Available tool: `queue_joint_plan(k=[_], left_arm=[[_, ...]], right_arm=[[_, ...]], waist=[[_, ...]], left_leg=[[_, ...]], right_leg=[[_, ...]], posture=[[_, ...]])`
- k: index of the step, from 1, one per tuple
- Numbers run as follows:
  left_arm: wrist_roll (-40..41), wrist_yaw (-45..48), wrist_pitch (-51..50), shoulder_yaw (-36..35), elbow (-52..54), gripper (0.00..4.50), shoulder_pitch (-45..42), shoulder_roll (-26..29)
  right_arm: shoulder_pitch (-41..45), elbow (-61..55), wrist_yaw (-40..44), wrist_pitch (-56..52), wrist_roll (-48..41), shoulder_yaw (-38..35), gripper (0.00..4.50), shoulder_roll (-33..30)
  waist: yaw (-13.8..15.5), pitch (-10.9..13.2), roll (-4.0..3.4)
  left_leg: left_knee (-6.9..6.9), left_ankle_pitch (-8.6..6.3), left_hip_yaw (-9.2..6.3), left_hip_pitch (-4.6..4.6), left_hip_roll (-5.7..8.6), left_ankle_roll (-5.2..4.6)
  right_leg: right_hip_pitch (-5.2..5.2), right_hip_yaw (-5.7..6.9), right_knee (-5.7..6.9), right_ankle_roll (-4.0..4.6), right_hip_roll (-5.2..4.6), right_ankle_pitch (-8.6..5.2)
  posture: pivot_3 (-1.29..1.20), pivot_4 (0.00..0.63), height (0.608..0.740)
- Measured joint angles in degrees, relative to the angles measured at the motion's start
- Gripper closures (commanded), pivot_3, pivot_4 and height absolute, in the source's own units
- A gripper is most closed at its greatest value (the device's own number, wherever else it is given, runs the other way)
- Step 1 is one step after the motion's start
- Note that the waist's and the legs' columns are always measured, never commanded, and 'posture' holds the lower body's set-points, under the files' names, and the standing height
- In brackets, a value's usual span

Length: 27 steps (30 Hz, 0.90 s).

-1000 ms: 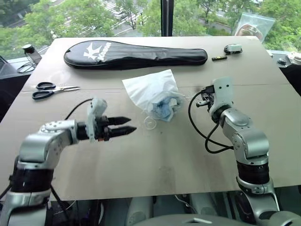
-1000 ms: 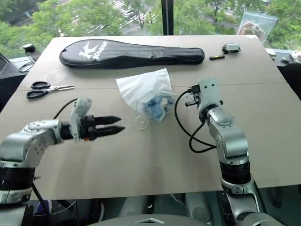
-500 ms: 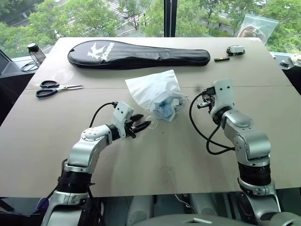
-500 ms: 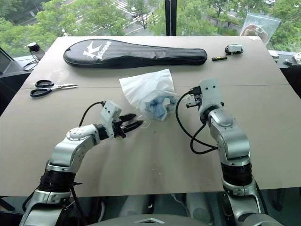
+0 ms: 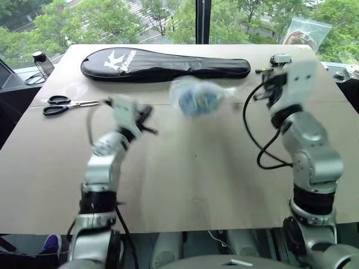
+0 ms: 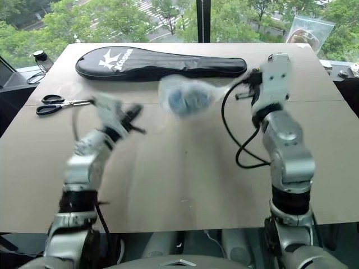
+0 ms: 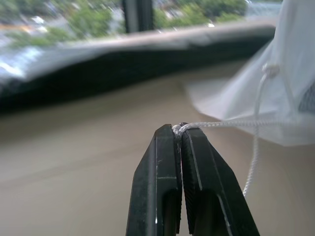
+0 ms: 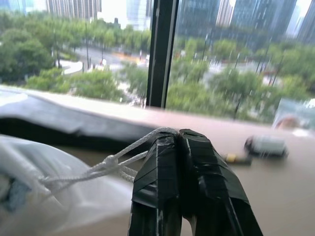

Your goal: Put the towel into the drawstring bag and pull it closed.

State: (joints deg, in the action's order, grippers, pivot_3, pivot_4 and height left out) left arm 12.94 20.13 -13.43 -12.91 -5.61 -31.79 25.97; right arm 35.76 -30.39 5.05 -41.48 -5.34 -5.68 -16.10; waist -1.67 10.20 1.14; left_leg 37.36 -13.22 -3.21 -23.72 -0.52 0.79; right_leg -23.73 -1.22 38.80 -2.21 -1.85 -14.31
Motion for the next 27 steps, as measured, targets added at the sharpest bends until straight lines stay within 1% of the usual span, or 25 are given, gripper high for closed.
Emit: queue_joint_plan(k=[1,2,6,9,10,11,14,16,17,19,21,22,24,25,27], left_arm=[[-0.62,-1.25,1.78,-0.84,-1.43,4.47,-3.65,0.85],[-1.25,-2.06,3.21,-1.25,-2.71,4.47,-6.45,1.57],[-4.08,-3.84,6.72,-0.31,-11.6,4.47,-18.28,3.51],[-5.01,-3.19,7.99,0.09,-15.84,4.47,-23.24,5.13],[-4.97,-1.35,8.19,0.65,-16.62,4.47,-23.99,5.68],[-4.93,-0.47,8.1,1.04,-16.71,4.47,-23.7,5.89],[-5.08,2.77,7.22,3.9,-15.85,4.47,-17.24,5.16],[-5.17,2.63,6.16,4.61,-17.1,4.47,-15.36,4.16],[-5.12,2.4,6.18,4.38,-17.46,4.47,-15.51,4.19],[-5.13,2.36,7.13,4.09,-17.81,4.47,-17.89,5.19],[-5.22,4.8,7.31,4.7,-15.47,4.47,-18.63,6.57],[-4.88,5.18,8.15,4.07,-15.17,4.47,-18.65,6.79],[-4.43,5.23,8.98,4.02,-15.18,4.47,-18.96,5.75],[-4.76,6.87,8.72,5.45,-15.04,4.47,-18.79,5.69],[-5.03,8.04,8.64,6.52,-14.91,4.47,-16.74,6.0]], right_arm=[[1.54,-0.67,0.74,1.43,1.52,0.4,4.5,-3.42],[2.92,-0.89,1.23,2.28,2.47,0.47,4.5,-5.32],[9.32,0.22,3.57,3.69,2.88,0.42,4.5,-9.87],[12.16,1.98,4.59,3.82,2.64,-0.64,4.5,-11.77],[11.73,1.93,4.96,3.62,2.78,-1.39,4.5,-13.42],[11.21,1.88,5.16,3.19,2.77,-1.64,4.5,-14.06],[6.63,-2.1,4.54,-2.74,0.82,-4.47,4.5,-10.95],[1.49,-3.98,5.13,-4.58,1.03,-3.23,4.5,-12.35],[0.72,-4.0,5.2,-4.95,1.1,-2.99,4.5,-12.82],[2.66,-4.09,3.92,-6.28,0.85,-5.12,4.5,-11.51],[0.6,-6.59,4.71,-5.23,1.72,-4.08,4.5,-14.63],[-0.42,-6.53,5.06,-4.51,2.18,-3.25,4.5,-15.18],[1.21,-4.87,4.26,-4.53,2.03,-4.42,4.5,-13.84],[0.52,-5.19,4.4,-4.09,2.1,-4.89,4.5,-14.09],[-4.05,-6.22,5.3,-3.04,2.5,-3.73,4.5,-14.95]], waist=[[0.2,0.0,0.0],[0.28,-0.02,0.01],[0.63,-0.01,0.01],[0.49,-0.01,0.01],[0.56,-0.02,0.0],[0.57,-0.02,0.0],[0.53,-0.02,-0.02],[0.69,0.09,0.1],[0.68,0.13,0.12],[0.63,0.26,0.11],[0.72,0.05,0.09],[0.69,0.07,0.05],[0.69,0.13,0.03],[0.71,0.08,0.07],[0.69,-0.04,0.14]], left_leg=[[0.0,0.0,0.0,-0.01,0.04,0.0],[-0.04,0.0,0.04,0.01,0.06,0.0],[-0.06,0.0,0.01,-0.09,0.06,0.0],[-0.14,0.0,0.04,-0.08,0.05,0.0],[-0.19,0.0,0.05,-0.08,0.05,0.0],[-0.2,0.0,0.06,-0.08,0.05,0.0],[-0.18,0.0,0.1,-0.09,0.0,0.0],[-0.09,0.0,0.04,-0.21,0.01,-0.01],[-0.05,0.0,0.04,-0.25,0.02,-0.01],[0.03,0.0,0.09,-0.25,0.04,-0.01],[-0.1,0.0,0.05,0.08,0.04,-0.01],[-0.09,0.0,0.07,-0.01,0.04,-0.01],[0.02,0.0,0.11,-0.08,0.06,-0.01],[0.0,0.0,0.07,-0.01,0.07,-0.01],[-0.04,0.0,0.05,0.05,0.04,-0.01]], right_leg=[[0.02,0.03,-0.06,-0.01,-0.05,-0.01],[0.06,0.01,-0.17,-0.02,-0.07,-0.01],[0.01,0.04,-0.23,-0.03,-0.07,-0.01],[0.01,0.02,-0.3,-0.03,-0.07,-0.01],[0.01,0.02,-0.35,-0.03,-0.08,-0.01],[0.01,0.02,-0.35,-0.03,-0.08,-0.01],[-0.01,-0.04,-0.28,-0.02,-0.07,-0.01],[-0.09,0.02,-0.22,-0.02,-0.06,-0.01],[-0.13,0.02,-0.19,-0.02,-0.06,-0.01],[-0.2,-0.05,0.0,-0.03,-0.07,0.0],[0.11,0.0,-0.11,-0.05,-0.07,-0.07],[0.03,-0.02,-0.1,-0.06,-0.07,-0.08],[-0.04,-0.06,0.02,-0.07,-0.09,-0.07],[0.02,-0.03,-0.01,-0.07,-0.08,-0.07],[0.11,-0.02,-0.07,-0.05,-0.07,-0.08]], posture=[[0.0,0.15,0.74],[0.0,0.15,0.74],[0.0,0.15,0.74],[0.0,0.15,0.74],[0.0,0.15,0.74],[0.0,0.15,0.74],[0.0,0.15,0.74],[0.0,0.15,0.74],[0.0,0.15,0.74],[0.0,0.15,0.74],[0.0,0.15,0.74],[0.0,0.15,0.74],[0.0,0.15,0.74],[0.0,0.15,0.74],[0.0,0.15,0.74]])
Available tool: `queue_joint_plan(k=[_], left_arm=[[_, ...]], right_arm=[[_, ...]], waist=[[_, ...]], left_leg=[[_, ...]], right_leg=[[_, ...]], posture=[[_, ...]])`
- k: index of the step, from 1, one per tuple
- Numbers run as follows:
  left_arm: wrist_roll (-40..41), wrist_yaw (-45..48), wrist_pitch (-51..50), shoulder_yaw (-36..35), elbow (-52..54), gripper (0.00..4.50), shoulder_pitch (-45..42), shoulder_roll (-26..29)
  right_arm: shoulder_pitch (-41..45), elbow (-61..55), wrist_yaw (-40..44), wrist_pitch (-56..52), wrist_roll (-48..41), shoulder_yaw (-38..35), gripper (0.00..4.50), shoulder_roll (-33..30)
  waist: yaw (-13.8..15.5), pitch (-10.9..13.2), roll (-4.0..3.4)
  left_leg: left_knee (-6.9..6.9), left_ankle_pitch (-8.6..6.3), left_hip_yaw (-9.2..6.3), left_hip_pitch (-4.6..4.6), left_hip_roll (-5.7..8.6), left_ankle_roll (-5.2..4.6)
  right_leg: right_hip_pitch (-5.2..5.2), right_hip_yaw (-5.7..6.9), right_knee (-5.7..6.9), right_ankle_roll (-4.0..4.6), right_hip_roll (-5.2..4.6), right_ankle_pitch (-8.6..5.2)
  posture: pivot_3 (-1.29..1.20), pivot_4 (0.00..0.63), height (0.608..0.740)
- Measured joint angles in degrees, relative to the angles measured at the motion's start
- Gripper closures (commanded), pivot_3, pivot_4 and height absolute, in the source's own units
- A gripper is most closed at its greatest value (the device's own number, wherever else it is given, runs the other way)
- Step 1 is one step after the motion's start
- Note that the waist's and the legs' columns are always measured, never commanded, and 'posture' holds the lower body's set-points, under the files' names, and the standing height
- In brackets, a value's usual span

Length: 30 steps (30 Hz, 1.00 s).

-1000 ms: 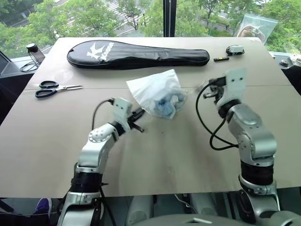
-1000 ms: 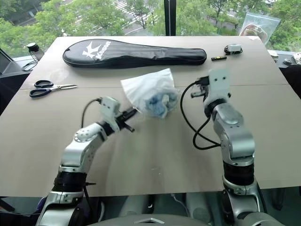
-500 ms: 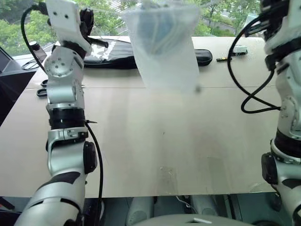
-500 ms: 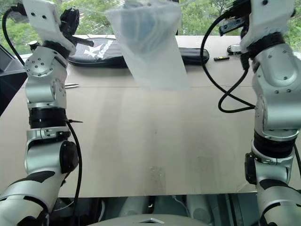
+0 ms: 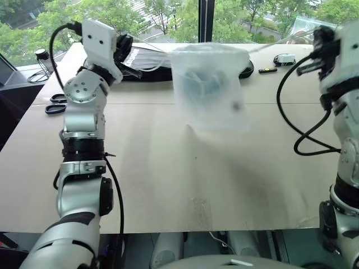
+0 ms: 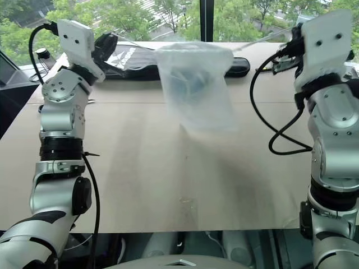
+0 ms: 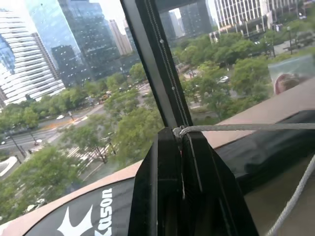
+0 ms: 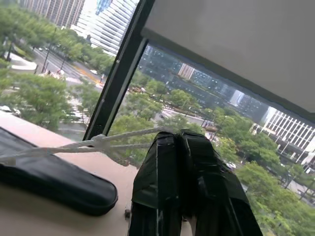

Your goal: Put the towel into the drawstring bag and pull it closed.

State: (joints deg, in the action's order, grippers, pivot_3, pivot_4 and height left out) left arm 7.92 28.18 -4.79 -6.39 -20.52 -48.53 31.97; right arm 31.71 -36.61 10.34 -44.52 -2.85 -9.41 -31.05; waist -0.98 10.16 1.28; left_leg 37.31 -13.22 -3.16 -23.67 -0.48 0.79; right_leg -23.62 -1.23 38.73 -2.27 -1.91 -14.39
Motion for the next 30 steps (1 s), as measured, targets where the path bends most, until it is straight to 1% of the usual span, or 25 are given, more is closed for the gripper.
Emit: queue_joint_plan(k=[1,2,3,4,5,7,8,12,18,25,30], left_arm=[[0.0,0.08,0.04,-0.02,0.0,4.47,1.03,-0.06],[-0.07,-0.68,0.7,-0.18,-1.46,4.47,1.08,-0.12],[-0.14,-1.29,1.36,-0.26,-2.36,4.47,0.29,-0.12],[-0.6,-2.19,2.69,-0.18,-4.02,4.47,-2.34,-0.1],[-1.16,-2.81,3.84,-0.18,-5.45,4.47,-4.84,0.49],[-1.75,-3.47,6.1,-1.2,-6.63,4.47,-7.09,3.44],[-2.02,-3.52,7.28,-2.13,-7.28,4.47,-7.21,4.5],[-2.62,-4.53,8.96,-1.97,-9.97,4.47,-5.36,4.39],[-3.39,-8.09,9.38,-2.1,-15.79,4.47,-3.43,4.86],[-3.08,-9.62,11.78,-2.42,-23.19,4.47,-5.92,8.27],[-1.94,-9.64,13.07,-2.39,-25.77,4.47,-4.85,8.66]], right_arm=[[-1.91,0.05,0.49,0.18,0.2,0.69,4.5,-0.22],[-1.69,2.01,0.57,-0.09,-0.27,0.41,4.5,-0.23],[0.56,3.76,0.37,-0.24,-0.5,-0.98,4.5,-0.37],[4.25,5.24,0.3,0.21,-0.46,-3.76,4.5,-2.92],[6.01,5.96,0.31,1.43,-0.15,-6.34,4.5,-6.18],[5.88,6.36,0.33,3.96,1.22,-11.02,4.5,-10.48],[4.29,7.03,0.41,4.83,1.78,-12.49,4.5,-11.81],[1.55,10.76,0.31,4.67,1.97,-13.49,4.5,-10.77],[1.42,14.61,-1.34,5.27,2.02,-14.83,4.5,-10.81],[-0.16,21.95,-1.34,9.15,1.6,-17.79,4.5,-14.32],[-5.89,24.56,-1.27,11.95,0.11,-18.92,4.5,-16.01]], waist=[[-0.01,0.02,-0.02],[-0.14,0.39,-0.04],[-0.18,0.66,-0.05],[0.02,0.71,-0.1],[0.29,0.69,-0.08],[0.37,0.48,0.07],[0.3,0.44,0.07],[-0.08,0.44,0.0],[-0.01,0.44,0.0],[0.13,0.44,0.01],[0.12,0.44,0.01]], left_leg=[[0.01,0.0,0.02,-0.08,0.0,0.0],[0.17,0.0,0.1,-0.25,0.01,0.0],[0.17,0.03,0.17,-0.41,0.02,-0.03],[0.25,0.1,0.09,-0.67,0.05,-0.07],[0.26,0.1,-0.03,-0.71,0.05,-0.07],[0.07,0.09,-0.1,-0.46,0.04,-0.07],[-0.19,0.08,-0.02,-0.11,0.03,-0.07],[-0.1,0.08,0.31,-0.13,0.06,-0.09],[-0.01,0.08,0.26,-0.11,0.04,-0.09],[0.0,0.07,0.26,-0.12,0.05,-0.09],[0.02,0.07,0.29,-0.1,0.05,-0.09]], right_leg=[[-0.07,-0.02,0.01,0.0,-0.01,0.0],[-0.26,-0.08,0.17,-0.01,-0.01,0.02],[-0.48,-0.18,0.17,-0.04,-0.01,0.05],[-0.7,-0.11,0.21,-0.08,-0.01,0.11],[-0.68,0.02,0.19,-0.07,-0.01,0.12],[-0.4,0.11,0.01,-0.07,-0.03,0.08],[-0.05,0.07,-0.3,-0.07,-0.04,0.07],[-0.12,-0.23,-0.22,-0.11,-0.1,0.1],[-0.15,-0.18,-0.02,-0.11,-0.07,0.1],[-0.14,-0.17,-0.02,-0.11,-0.09,0.1],[-0.14,-0.2,0.04,-0.11,-0.09,0.1]], posture=[[0.0,0.15,0.74],[0.0,0.15,0.74],[0.0,0.15,0.74],[0.0,0.15,0.74],[0.0,0.15,0.74],[0.0,0.15,0.74],[0.0,0.15,0.74],[0.0,0.15,0.74],[0.0,0.15,0.74],[0.0,0.15,0.74],[0.0,0.15,0.74]])
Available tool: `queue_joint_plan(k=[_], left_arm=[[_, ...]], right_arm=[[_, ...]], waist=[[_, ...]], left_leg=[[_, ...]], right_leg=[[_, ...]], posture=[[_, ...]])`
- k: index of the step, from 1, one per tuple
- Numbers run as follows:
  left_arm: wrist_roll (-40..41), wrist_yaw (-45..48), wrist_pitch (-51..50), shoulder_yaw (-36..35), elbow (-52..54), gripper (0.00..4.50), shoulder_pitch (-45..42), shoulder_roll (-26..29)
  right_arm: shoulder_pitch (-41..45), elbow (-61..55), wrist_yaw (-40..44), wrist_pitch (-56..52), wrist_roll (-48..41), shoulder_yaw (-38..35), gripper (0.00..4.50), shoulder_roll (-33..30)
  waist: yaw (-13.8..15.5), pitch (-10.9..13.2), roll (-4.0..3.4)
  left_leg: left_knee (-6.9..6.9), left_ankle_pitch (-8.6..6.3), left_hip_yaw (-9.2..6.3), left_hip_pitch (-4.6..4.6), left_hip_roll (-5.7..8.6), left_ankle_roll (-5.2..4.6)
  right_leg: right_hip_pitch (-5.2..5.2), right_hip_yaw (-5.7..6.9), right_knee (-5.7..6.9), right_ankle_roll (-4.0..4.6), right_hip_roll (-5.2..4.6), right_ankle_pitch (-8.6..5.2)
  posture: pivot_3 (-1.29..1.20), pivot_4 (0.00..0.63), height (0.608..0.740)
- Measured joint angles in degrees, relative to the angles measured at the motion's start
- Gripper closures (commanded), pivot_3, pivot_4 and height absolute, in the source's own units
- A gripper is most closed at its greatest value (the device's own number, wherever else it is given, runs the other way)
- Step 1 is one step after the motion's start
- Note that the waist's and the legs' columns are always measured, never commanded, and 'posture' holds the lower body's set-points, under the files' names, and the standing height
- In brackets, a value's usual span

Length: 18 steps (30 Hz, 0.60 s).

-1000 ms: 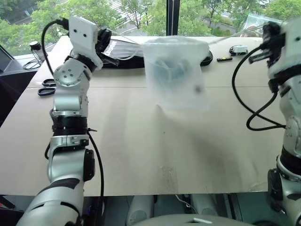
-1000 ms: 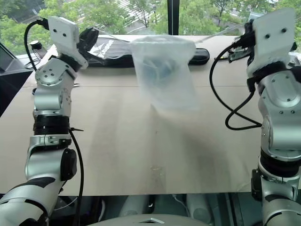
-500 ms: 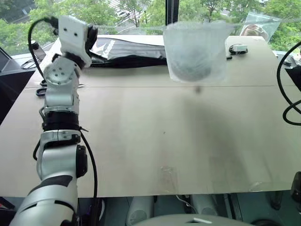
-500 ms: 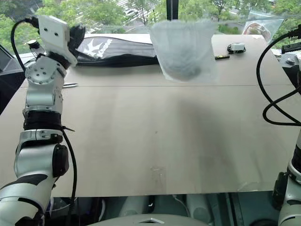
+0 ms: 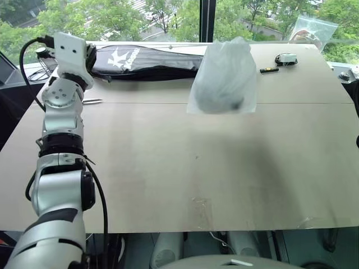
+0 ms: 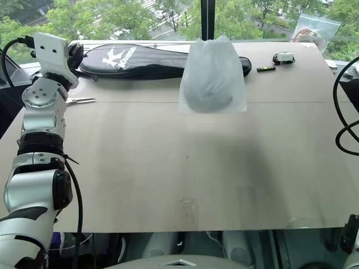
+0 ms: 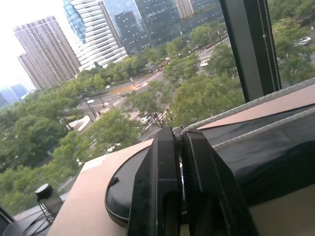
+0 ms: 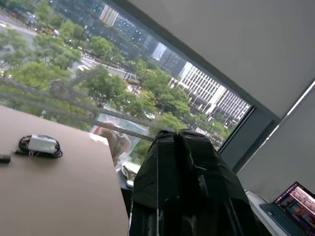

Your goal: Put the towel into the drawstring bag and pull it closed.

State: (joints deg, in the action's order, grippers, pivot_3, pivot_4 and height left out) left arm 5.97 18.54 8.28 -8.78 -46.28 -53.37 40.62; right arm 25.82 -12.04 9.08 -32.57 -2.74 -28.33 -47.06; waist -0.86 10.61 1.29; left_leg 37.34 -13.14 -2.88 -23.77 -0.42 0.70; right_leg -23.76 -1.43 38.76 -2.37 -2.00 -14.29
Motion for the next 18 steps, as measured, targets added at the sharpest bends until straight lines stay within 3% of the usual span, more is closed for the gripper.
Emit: queue_joint_plan(k=[7,11,14,18], left_arm=[[1.62,0.07,0.24,0.05,-1.33,4.47,1.69,-0.01],[8.15,6.29,-0.97,-3.01,2.18,4.47,3.51,-0.46],[14.68,12.24,-7.32,-4.94,12.81,4.47,10.98,-3.17],[18.07,13.77,-17.6,-1.09,28.29,4.47,22.08,-10.88]], right_arm=[[-2.82,0.61,0.15,2.82,-2.28,-0.15,4.5,-3.25],[-3.12,0.77,5.4,0.59,-8.61,-3.75,4.5,-3.67],[-8.83,-4.93,11.92,-4.03,-15.43,-4.98,4.5,-2.28],[-13.27,-17.22,13.56,-11.75,-23.7,4.41,4.5,6.55]], waist=[[-0.19,0.0,0.0],[-0.11,0.0,0.0],[-0.12,-0.09,-0.01],[-0.36,-0.08,-0.02]], left_leg=[[0.01,0.0,0.03,0.02,-0.01,0.0],[0.02,0.0,0.02,0.01,-0.02,0.0],[0.01,0.0,0.01,0.05,-0.11,0.0],[0.19,0.0,-0.01,0.06,-0.13,0.0]], right_leg=[[-0.02,-0.03,0.05,0.0,0.01,0.0],[0.02,-0.02,0.01,0.0,0.0,0.0],[0.09,-0.01,-0.02,0.01,0.01,-0.01],[0.07,-0.05,0.19,0.01,0.04,0.01]], posture=[[0.0,0.15,0.74],[0.0,0.15,0.74],[0.0,0.15,0.74],[0.0,0.15,0.74]])
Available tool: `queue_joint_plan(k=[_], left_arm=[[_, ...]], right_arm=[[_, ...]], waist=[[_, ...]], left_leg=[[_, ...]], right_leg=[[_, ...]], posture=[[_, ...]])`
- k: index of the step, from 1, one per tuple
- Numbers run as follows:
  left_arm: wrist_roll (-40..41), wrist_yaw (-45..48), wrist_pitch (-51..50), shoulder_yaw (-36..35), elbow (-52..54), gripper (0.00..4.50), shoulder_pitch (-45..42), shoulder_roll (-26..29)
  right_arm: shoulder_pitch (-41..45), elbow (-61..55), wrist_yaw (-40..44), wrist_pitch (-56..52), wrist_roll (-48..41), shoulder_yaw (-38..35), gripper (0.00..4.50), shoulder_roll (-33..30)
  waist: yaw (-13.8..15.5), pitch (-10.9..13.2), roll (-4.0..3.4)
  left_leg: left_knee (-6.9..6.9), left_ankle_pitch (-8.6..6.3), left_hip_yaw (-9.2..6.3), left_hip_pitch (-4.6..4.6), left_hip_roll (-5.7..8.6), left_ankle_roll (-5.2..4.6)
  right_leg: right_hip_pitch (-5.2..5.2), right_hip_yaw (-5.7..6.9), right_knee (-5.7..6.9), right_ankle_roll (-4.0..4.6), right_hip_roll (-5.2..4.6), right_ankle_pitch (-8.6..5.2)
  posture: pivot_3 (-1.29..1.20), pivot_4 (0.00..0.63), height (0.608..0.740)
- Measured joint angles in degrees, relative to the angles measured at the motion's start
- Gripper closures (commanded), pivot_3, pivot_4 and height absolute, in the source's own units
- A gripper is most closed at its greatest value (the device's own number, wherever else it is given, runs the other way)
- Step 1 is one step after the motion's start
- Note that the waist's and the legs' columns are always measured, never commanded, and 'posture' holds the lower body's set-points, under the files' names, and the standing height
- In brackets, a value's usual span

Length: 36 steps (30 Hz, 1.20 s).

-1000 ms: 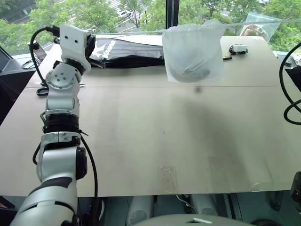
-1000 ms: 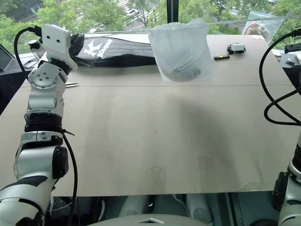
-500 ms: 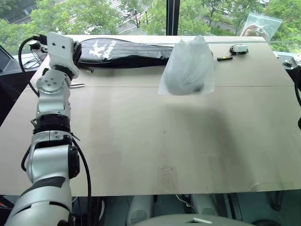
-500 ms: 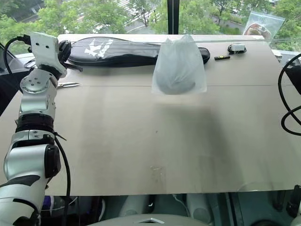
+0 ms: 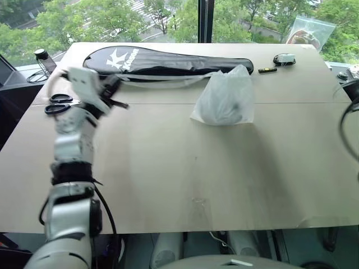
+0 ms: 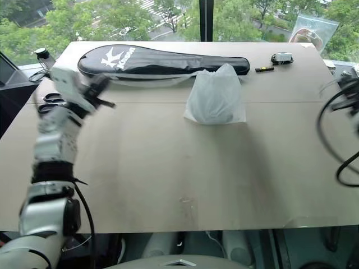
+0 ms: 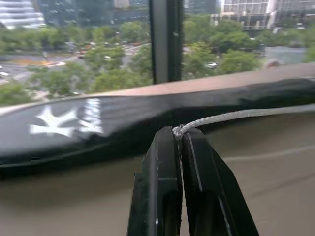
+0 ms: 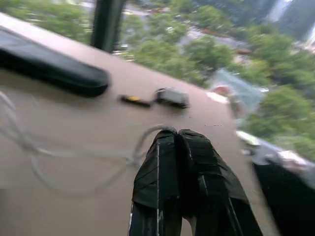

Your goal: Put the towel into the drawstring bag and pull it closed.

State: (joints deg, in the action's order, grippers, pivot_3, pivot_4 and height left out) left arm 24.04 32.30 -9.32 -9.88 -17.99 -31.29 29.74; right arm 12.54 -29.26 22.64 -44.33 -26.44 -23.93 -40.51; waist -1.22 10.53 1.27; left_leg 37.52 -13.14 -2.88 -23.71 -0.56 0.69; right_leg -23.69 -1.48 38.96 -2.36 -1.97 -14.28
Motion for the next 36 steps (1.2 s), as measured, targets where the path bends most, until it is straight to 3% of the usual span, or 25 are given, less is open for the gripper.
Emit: queue_joint_plan(k=[5,6,12,15,19,23,30,36], left_arm=[[-2.46,-0.76,-3.19,4.44,8.14,4.47,5.57,-3.8],[-3.6,-1.25,-3.45,6.24,8.38,4.47,6.23,-5.43],[-6.81,0.82,-3.71,10.7,8.35,4.47,7.34,-7.02],[-7.05,2.65,-4.21,11.49,8.39,3.65,8.68,-7.0],[-4.47,6.73,-7.29,9.47,12.6,1.84,13.32,-2.75],[-0.03,10.1,-12.47,3.66,20.08,0.02,20.42,2.97],[7.54,15.27,-16.53,-3.72,31.94,0.02,34.95,7.17],[9.13,15.7,-16.81,-7.66,35.82,0.02,40.59,7.93]], right_arm=[[-3.71,-5.56,-1.89,-2.03,0.77,12.85,4.5,4.89],[-5.18,-5.57,-1.82,-1.9,2.25,18.87,4.5,5.64],[-5.41,0.73,-1.71,2.38,8.77,28.31,4.5,7.13],[-5.71,5.75,-0.58,5.71,10.97,30.29,3.61,7.45],[-11.5,4.99,3.64,9.15,10.28,25.8,1.81,3.7],[-21.52,1.38,7.36,9.48,6.62,15.27,0.02,1.7],[-35.4,-8.48,13.78,11.25,-1.52,0.53,0.02,2.71],[-41.02,-10.47,15.28,17.36,0.77,-4.28,0.02,3.48]], waist=[[0.39,-0.04,0.0],[0.57,-0.04,-0.01],[0.34,-0.1,0.04],[0.24,-0.1,0.03],[0.34,-0.1,0.03],[0.51,-0.1,0.02],[0.35,-0.14,-0.02],[0.66,-0.19,-0.06]], left_leg=[[0.01,0.0,-0.05,0.06,0.02,0.0],[0.02,0.0,-0.06,0.05,0.07,0.0],[0.04,0.0,-0.05,0.06,0.07,0.0],[0.03,0.0,-0.04,0.06,0.05,0.0],[0.02,0.0,-0.07,0.03,0.04,0.0],[-0.05,-0.01,-0.06,0.03,0.01,0.0],[-0.1,-0.01,0.04,0.29,-0.14,0.0],[-0.11,-0.02,0.08,1.0,-0.36,0.02]], right_leg=[[0.05,0.04,-0.02,0.0,0.07,0.0],[0.04,0.05,-0.03,0.0,0.04,0.0],[0.04,0.04,-0.05,0.0,0.05,0.0],[0.03,0.03,-0.05,0.0,0.07,-0.01],[0.04,0.06,-0.1,0.0,0.04,-0.01],[0.05,0.06,-0.14,-0.01,0.0,-0.02],[0.22,-0.02,-0.14,-0.12,0.08,-0.17],[0.95,0.02,-0.41,-0.03,0.06,-0.38]], posture=[[0.0,0.15,0.74],[0.0,0.15,0.74],[0.0,0.15,0.74],[0.0,0.15,0.74],[0.0,0.15,0.74],[0.0,0.15,0.74],[0.0,0.15,0.74],[0.0,0.15,0.74]])
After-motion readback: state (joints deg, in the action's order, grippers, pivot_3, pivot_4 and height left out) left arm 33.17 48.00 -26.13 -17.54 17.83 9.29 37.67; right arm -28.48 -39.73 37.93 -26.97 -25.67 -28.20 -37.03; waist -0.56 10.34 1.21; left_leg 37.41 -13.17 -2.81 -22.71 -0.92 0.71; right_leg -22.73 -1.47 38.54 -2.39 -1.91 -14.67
